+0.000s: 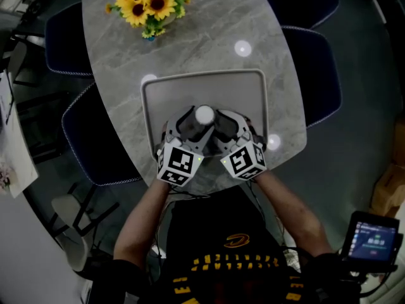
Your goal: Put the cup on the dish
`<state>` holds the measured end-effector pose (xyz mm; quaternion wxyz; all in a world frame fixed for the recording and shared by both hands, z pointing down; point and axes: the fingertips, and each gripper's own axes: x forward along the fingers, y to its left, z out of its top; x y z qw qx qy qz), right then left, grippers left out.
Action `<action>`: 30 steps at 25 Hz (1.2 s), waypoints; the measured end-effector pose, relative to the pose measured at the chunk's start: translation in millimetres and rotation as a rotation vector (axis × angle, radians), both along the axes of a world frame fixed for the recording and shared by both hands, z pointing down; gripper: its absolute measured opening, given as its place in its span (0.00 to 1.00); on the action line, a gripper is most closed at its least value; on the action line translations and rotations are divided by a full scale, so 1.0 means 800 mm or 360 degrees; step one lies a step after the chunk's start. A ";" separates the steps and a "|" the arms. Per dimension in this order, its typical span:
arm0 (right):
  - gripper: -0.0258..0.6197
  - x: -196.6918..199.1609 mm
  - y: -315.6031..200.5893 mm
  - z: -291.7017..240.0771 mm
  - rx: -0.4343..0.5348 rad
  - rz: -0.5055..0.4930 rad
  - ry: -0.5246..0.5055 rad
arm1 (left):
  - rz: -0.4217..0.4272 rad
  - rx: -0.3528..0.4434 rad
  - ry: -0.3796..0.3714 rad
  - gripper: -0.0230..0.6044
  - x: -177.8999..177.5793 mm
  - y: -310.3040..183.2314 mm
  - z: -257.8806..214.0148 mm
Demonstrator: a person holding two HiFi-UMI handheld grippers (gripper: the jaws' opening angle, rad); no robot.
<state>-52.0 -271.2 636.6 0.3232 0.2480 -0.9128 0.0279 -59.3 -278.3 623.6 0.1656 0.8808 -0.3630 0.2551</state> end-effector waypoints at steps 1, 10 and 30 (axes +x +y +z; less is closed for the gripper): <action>0.40 0.002 0.001 -0.001 -0.0001 0.0006 -0.0010 | -0.0006 -0.0001 -0.0007 0.47 -0.002 0.002 0.001; 0.40 0.019 0.023 -0.018 -0.0045 0.0111 -0.0163 | -0.0194 -0.0018 0.0064 0.47 -0.020 0.022 -0.035; 0.05 0.069 0.094 -0.203 -0.0129 0.0438 -0.0821 | -0.0360 0.0168 0.0407 0.04 0.012 0.131 -0.209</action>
